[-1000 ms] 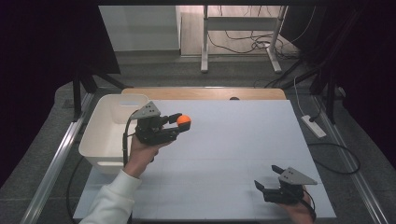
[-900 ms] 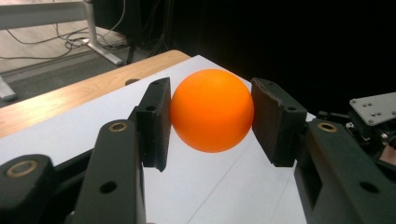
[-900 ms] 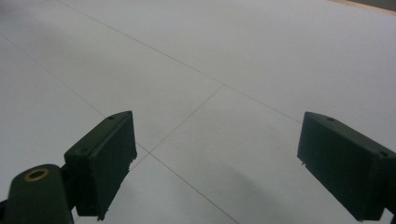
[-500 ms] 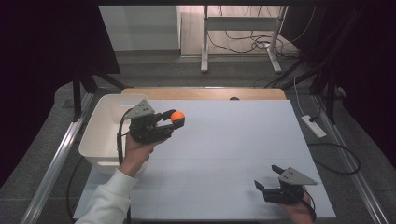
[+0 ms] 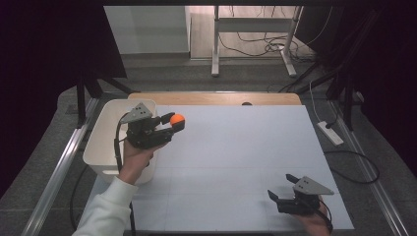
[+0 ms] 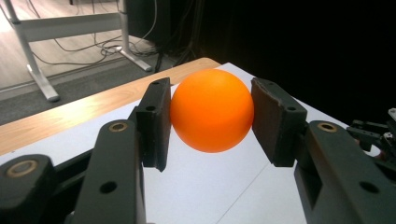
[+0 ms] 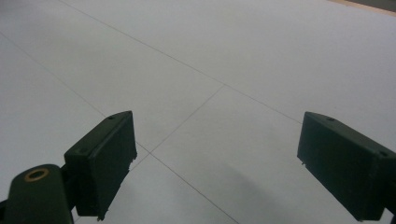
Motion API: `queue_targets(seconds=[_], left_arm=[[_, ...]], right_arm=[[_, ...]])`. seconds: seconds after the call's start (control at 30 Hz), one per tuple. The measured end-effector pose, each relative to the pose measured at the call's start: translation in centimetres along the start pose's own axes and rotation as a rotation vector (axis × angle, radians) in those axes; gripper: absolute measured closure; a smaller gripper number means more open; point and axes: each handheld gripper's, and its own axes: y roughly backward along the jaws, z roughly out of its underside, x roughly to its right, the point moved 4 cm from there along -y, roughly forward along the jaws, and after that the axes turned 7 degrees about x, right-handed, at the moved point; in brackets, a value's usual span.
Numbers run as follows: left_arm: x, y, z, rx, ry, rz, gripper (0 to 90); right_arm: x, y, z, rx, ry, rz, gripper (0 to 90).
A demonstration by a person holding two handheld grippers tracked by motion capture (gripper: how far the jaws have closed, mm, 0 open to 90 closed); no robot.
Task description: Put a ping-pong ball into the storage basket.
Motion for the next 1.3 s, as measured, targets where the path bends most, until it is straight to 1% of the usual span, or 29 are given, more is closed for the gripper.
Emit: queue_targets(seconds=[0.2,0.47,0.73,1.3], left_arm=[[-0.7,0.4,-0.1,0.008,0.005,-0.021,50.6],[-1.5,0.9,-0.1,0.005,0.012,-0.043,50.6],[-2.2,1.4,-0.3,0.011,0.020,-0.061,50.6],[-4.6,2.8,-0.4,0.013,0.042,-0.138,50.5]], right_arm=[[0.0,0.0,0.0,-0.001,0.003,0.001,11.4],[0.0,0.0,0.0,-0.001,0.002,0.000,11.4],[-0.1,-0.1,0.0,0.001,-0.001,-0.001,11.4],[-0.1,-0.1,-0.1,0.002,0.000,-0.002,11.4]])
